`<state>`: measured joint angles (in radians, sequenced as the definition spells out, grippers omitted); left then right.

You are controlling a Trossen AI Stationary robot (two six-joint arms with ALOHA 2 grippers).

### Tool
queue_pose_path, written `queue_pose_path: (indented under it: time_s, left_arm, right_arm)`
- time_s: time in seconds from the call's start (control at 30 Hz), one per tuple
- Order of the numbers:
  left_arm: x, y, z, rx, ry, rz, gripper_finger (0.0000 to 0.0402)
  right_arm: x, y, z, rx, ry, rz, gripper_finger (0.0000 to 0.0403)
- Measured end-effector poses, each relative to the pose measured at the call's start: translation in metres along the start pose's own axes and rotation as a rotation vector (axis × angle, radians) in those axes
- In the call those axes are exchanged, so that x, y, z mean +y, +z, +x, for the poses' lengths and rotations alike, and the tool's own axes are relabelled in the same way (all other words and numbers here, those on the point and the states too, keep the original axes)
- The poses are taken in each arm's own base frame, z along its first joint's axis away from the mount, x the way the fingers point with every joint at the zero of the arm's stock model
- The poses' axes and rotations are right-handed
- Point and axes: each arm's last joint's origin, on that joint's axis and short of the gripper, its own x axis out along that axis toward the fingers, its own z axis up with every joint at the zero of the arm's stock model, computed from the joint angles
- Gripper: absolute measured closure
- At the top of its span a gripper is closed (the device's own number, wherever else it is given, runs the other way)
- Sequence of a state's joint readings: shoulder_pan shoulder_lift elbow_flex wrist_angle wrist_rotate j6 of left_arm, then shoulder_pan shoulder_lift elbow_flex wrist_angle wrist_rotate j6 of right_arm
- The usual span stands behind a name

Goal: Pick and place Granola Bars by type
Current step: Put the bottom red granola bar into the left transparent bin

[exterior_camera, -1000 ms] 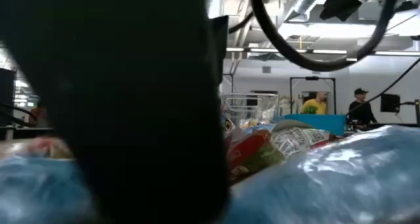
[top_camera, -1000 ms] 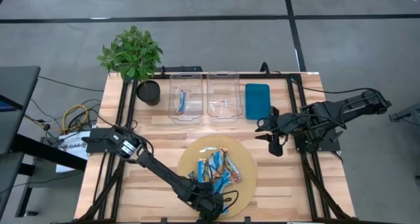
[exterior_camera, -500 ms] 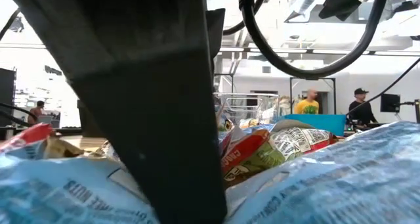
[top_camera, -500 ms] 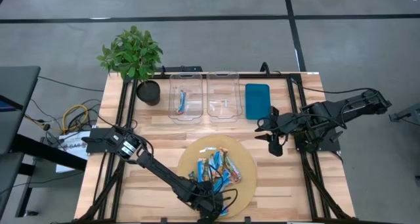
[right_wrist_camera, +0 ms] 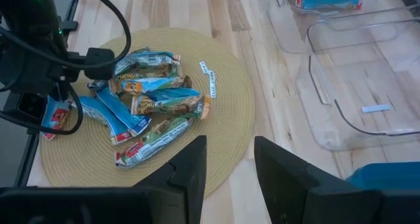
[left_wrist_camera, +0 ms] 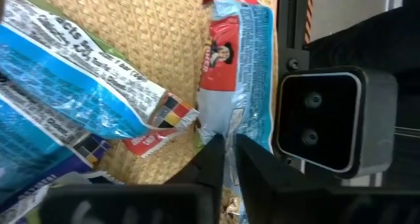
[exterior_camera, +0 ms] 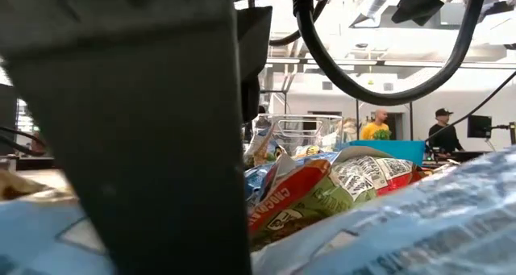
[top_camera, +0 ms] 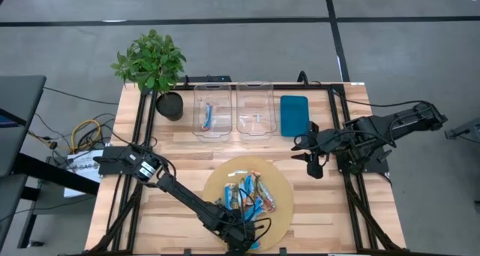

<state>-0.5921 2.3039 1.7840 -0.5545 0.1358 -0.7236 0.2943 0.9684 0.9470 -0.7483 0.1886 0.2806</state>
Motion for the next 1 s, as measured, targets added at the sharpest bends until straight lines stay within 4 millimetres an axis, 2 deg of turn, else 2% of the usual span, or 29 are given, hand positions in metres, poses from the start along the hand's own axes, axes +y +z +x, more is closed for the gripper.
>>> queue_pose_path:
  time_s: [0.27, 0.43, 0.63, 1.0]
  left_arm:
    - [0.006, 0.004, -0.001, 0.024, -0.011, -0.041, 0.0268]
    - [0.013, 0.008, -0.004, 0.023, 0.016, -0.056, 0.0238]
    - [0.016, 0.008, -0.004, 0.008, 0.066, -0.028, 0.0235]
    - [0.024, 0.004, -0.006, -0.008, 0.223, -0.027, 0.0269]
  right_arm:
    - [0.0, 0.0, 0.0, 0.0, 0.0, 0.0, 0.0285]
    - [0.0, 0.0, 0.0, 0.0, 0.0, -0.002, 0.0285]
    - [0.0, 0.0, 0.0, -0.001, -0.008, -0.011, 0.0285]
    - [-0.001, 0.0, 0.0, -0.007, -0.026, -0.019, 0.0285]
